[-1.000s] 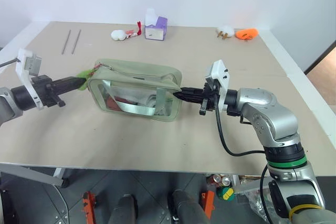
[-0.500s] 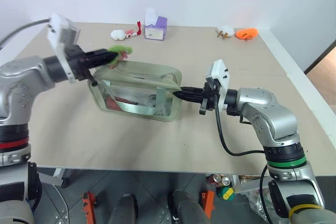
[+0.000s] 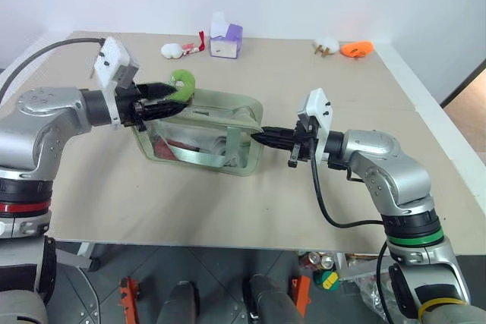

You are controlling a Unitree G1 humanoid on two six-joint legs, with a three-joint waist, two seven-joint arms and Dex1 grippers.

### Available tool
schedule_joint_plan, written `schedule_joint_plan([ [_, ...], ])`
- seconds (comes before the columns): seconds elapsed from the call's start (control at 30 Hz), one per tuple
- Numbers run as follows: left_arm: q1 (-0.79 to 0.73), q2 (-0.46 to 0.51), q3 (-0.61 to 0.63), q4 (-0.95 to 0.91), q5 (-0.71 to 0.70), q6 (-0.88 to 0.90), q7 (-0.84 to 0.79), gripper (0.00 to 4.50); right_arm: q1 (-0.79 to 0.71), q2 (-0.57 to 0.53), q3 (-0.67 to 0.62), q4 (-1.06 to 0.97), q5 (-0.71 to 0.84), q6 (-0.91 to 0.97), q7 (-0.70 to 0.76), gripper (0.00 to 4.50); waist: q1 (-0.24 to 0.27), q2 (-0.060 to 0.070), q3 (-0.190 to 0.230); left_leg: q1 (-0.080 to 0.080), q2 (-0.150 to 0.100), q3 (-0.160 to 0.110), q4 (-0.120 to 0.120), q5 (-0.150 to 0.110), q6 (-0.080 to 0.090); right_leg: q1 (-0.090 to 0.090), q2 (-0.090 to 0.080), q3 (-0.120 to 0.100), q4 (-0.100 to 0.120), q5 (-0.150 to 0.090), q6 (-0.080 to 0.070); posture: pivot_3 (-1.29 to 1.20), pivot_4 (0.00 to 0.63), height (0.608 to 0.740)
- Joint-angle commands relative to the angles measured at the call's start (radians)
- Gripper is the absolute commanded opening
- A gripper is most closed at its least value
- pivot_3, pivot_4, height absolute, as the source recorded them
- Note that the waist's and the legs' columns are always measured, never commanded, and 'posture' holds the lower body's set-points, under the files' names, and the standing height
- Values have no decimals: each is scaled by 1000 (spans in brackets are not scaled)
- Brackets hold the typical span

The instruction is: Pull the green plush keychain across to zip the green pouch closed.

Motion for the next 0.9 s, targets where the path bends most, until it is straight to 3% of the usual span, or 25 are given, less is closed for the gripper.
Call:
schedule_joint_plan([
  [0.03,-50,1,101,1,-63,36,25,4014,-16,-2,-12,-19,11,-10,1,0,0,0,0,0,0,0,0,0,0,0,0,0,0,0,0,0,150,740],
  [0.07,-56,0,133,4,-90,54,32,4309,-19,0,-10,-15,11,-12,4,0,0,0,0,0,0,0,0,0,0,0,0,0,0,0,0,0,150,740],
  [0.3,-19,47,293,40,-196,154,67,4309,-34,4,-2,3,7,-21,16,0,-2,0,0,0,0,0,0,0,0,0,0,0,0,0,0,0,150,740],
  [0.57,333,214,353,-8,-167,146,-82,4309,-38,6,0,7,5,-19,27,0,-10,0,0,0,1,0,-2,0,0,-1,0,-1,0,-1,-1,0,150,740],
  [0.7,402,202,362,-44,-181,149,-73,4309,-41,7,3,11,4,-20,32,0,-8,0,0,0,1,-1,-1,0,0,0,-1,-2,0,-3,-5,0,150,740],
  [0.9,366,154,309,-58,-185,156,-40,4309,-48,9,5,16,4,-21,34,0,-7,0,0,1,1,0,-1,0,0,0,-1,-2,0,-3,-5,0,150,740],
])
